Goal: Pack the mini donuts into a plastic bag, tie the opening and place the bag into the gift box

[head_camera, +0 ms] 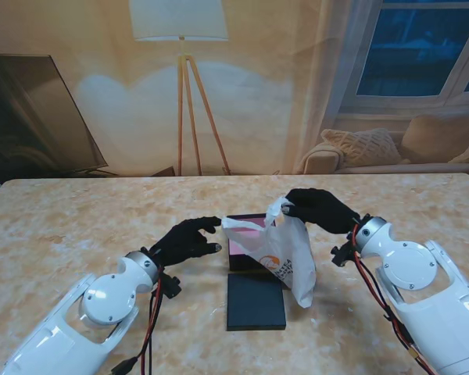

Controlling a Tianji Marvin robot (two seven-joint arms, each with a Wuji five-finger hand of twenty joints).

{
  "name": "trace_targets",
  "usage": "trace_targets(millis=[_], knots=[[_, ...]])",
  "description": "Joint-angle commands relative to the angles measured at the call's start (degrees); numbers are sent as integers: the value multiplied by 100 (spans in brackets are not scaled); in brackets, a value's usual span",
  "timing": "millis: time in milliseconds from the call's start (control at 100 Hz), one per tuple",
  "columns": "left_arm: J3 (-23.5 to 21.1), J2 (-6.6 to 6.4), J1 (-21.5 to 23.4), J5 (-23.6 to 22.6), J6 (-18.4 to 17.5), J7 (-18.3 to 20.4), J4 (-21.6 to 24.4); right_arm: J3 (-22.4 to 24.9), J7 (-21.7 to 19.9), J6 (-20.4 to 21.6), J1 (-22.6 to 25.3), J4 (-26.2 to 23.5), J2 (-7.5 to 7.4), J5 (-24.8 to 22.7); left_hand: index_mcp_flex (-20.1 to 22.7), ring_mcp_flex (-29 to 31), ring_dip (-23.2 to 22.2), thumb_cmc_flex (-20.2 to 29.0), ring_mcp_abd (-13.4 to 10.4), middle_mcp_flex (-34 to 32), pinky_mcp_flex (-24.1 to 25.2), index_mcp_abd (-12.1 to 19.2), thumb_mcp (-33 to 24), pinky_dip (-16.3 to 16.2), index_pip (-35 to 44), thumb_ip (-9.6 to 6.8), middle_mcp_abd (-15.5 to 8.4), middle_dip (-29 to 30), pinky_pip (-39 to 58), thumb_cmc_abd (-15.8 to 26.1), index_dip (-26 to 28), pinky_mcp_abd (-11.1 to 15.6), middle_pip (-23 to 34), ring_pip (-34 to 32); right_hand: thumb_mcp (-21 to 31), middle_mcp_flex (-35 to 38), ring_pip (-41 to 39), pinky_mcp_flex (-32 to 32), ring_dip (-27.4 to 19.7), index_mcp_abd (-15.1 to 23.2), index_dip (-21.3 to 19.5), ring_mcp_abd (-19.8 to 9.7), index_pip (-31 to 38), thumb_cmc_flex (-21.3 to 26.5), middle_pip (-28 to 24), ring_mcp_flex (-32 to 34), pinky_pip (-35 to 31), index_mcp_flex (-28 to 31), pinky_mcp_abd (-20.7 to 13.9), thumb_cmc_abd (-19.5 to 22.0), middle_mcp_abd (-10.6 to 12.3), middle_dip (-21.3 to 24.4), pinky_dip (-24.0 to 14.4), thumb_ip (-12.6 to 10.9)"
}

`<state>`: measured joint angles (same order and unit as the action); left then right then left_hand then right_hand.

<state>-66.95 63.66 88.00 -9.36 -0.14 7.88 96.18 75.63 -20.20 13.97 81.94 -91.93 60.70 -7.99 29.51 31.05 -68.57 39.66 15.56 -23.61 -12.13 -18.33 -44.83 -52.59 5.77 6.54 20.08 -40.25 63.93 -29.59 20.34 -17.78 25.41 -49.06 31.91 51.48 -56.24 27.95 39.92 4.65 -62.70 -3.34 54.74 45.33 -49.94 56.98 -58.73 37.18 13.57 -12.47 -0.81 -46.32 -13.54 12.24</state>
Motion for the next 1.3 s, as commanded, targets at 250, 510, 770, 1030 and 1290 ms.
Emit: trace_targets(millis=[250, 510, 770, 1030, 1290], knots=[[254, 42, -168, 426, 30, 323, 48, -7, -88, 18, 53, -20, 24, 12, -174, -100, -432, -530, -269, 200, 75, 760, -974, -199, 144, 313, -210, -209, 154, -914, -197, 189, 179, -403, 537, 122, -144, -9, 218, 586, -162, -333, 434, 317, -153, 124, -131, 383, -84, 573, 65, -76, -17, -51], [315, 44, -110, 852, 372, 500, 306, 24, -96, -33, 88, -61, 28, 63, 1025, 811, -607, 156, -519, -899, -503, 1562, -525, -378, 2780, 592, -755, -1076, 736, -574, 1235, 232, 1254, -1167, -162, -79, -132, -68, 203, 389, 43, -381, 353, 650, -202, 13, -135, 54, -82, 742, 11, -83, -35, -198], [259, 27, -63, 1606, 768, 880, 567, 119, -29, -26, 177, -138, 27, -58, 1502, 1199, -455, 1991, -368, -1943, -703, 1768, 2072, -361, 4545, 334, -1119, -2360, 1107, 648, 920, 131, 1051, -1435, -476, -181, -319, -53, 256, 281, 127, -481, 475, 827, -394, -17, -232, -239, -61, 813, 39, -156, -92, -367], [200, -17, -16, 2138, 1044, 1226, 1019, 268, -43, -29, 258, -164, 10, -165, 1705, 994, -432, 2044, -248, -2222, -501, 1606, 2225, -306, 4448, 313, -1185, -2239, 847, 748, 886, 108, 883, -1153, -559, -227, -229, -158, 211, 302, 228, -393, 488, 890, -319, -123, -217, -254, -37, 689, 41, -107, -101, -427], [286, 20, -71, 2672, 1664, 1298, 1433, 512, -16, 113, 494, -273, -10, -292, 1797, 1417, -360, 2086, -239, -2497, -879, 1416, 2272, -374, 4397, 245, -889, -1840, 1117, 815, 979, 17, 1147, -1377, -445, -175, 322, -240, -14, 432, 696, -189, 448, 806, 193, -191, -170, -228, -8, 311, 47, 161, -122, -474]])
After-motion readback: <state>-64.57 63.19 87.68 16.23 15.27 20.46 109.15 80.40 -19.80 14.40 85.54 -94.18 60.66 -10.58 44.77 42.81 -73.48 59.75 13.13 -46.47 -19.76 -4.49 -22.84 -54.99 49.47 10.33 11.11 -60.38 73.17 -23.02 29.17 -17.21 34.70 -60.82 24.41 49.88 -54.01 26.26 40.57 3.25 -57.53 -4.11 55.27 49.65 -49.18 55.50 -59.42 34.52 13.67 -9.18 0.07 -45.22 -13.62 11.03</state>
